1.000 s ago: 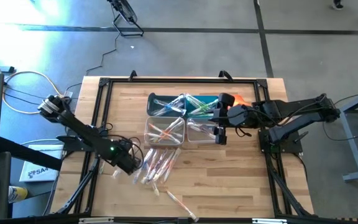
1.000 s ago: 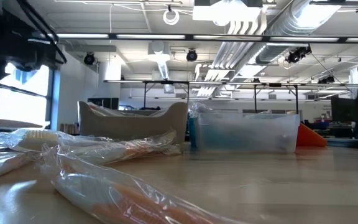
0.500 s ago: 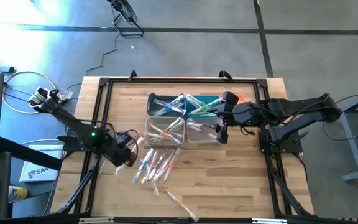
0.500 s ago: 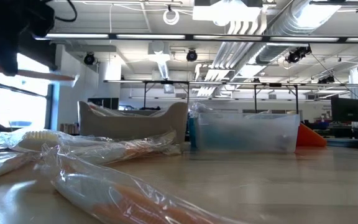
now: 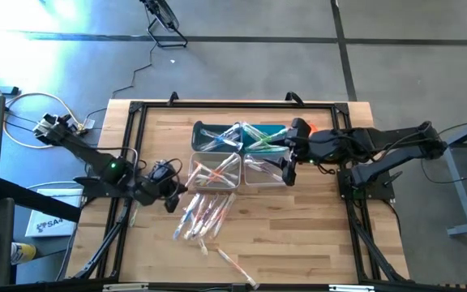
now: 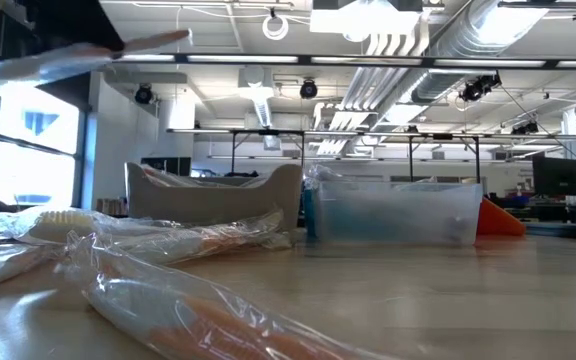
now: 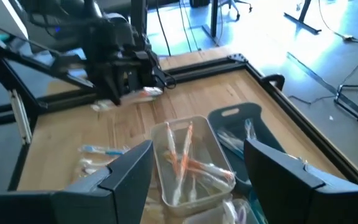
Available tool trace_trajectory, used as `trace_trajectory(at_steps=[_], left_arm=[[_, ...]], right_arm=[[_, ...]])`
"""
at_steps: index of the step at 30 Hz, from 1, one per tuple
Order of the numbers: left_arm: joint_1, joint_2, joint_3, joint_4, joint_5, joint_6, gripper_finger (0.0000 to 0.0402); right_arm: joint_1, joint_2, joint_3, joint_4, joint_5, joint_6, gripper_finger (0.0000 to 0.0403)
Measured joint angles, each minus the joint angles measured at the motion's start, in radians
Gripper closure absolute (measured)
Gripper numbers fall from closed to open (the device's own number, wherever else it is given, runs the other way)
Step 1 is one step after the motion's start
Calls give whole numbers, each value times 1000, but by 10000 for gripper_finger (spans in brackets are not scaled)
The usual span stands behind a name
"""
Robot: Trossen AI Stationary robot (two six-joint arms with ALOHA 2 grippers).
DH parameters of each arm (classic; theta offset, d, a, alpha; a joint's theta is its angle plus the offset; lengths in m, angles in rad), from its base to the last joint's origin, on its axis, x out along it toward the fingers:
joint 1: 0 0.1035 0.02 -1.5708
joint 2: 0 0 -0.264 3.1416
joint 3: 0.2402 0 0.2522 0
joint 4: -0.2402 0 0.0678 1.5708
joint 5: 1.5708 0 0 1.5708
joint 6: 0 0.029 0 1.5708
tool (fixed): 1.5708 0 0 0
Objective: Pick & Place Toothbrushes
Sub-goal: Put the orange toothbrush into the gray bin
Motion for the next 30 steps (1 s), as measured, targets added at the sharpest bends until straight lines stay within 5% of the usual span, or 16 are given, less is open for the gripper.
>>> trace_trajectory(at_steps=[10, 18, 30], left_arm=[[194, 41, 0, 195, -45, 375, 394], [348, 129, 0, 267, 18, 549, 394], [408, 312, 3, 494, 80, 757, 394]], right_arm=[[0, 0, 0, 86, 0, 0, 160], [0, 1, 0, 88, 0, 0, 160], [0, 1, 0, 80, 0, 0, 160]])
